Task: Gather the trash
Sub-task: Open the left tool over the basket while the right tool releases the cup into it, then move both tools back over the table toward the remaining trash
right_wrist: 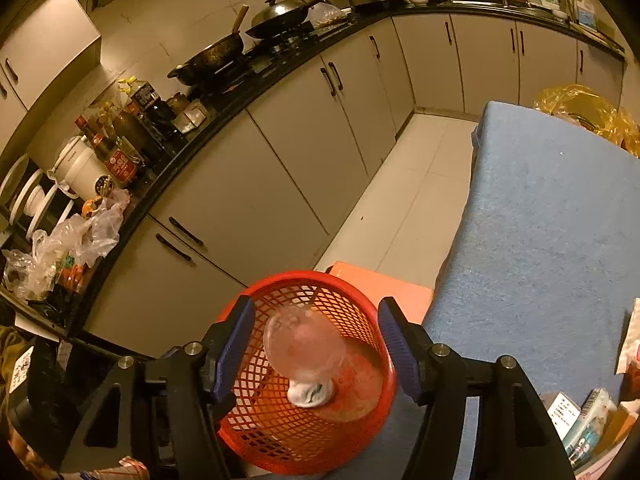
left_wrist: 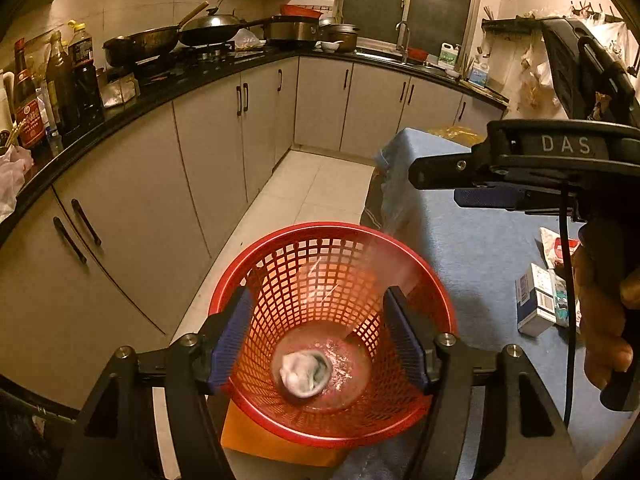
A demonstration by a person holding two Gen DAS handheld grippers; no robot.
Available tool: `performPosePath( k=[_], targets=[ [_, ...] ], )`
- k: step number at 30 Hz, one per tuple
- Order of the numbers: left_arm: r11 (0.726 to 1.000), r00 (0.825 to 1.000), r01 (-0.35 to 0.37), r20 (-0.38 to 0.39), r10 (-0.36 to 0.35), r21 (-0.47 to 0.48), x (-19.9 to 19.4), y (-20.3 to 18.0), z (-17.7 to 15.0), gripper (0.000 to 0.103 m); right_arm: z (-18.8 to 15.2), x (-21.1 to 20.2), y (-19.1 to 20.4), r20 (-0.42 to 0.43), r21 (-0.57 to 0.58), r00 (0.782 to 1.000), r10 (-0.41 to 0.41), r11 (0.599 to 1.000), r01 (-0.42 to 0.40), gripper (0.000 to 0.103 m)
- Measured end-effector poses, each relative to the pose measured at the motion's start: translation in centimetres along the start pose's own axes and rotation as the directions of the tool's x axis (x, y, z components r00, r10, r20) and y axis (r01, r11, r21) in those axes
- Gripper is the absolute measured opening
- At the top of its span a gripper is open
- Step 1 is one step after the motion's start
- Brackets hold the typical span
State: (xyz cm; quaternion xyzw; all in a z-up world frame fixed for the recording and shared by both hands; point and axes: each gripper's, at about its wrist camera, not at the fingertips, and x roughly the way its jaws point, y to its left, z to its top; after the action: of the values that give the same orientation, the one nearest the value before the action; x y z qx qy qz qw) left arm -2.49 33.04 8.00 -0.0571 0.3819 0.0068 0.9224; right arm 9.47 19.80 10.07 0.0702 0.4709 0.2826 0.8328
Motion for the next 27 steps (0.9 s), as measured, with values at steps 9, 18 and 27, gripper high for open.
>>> performPosePath(
  k=[9, 18, 27],
  targets=[
    [1.000, 0.999, -0.005, 0.046, 0.006, -0.030, -2.9, -0.5, -0.4, 0.068, -1.8, -4.8, -0.1, 0.044, -0.020, 0.999, 0.012, 1.000, -0.012, 0.071],
    [0.995, 0.994, -0.087, 0.059, 0.090, -0.047, -8.8, -4.9, -3.3, 0.068, -9.0, -10.5, -2.6, 0.011, -0.083, 1.000, 0.018, 0.996, -0.017, 0.072],
    [0.992, 0.992, -0.125, 0.022, 0.125, -0.016, -12.6, -11.7, -6.1, 0.069, -14.7, -15.1, -7.1, -0.014, -0.129, 1.000, -0.016, 0.992, 0.014, 0.072]
  ],
)
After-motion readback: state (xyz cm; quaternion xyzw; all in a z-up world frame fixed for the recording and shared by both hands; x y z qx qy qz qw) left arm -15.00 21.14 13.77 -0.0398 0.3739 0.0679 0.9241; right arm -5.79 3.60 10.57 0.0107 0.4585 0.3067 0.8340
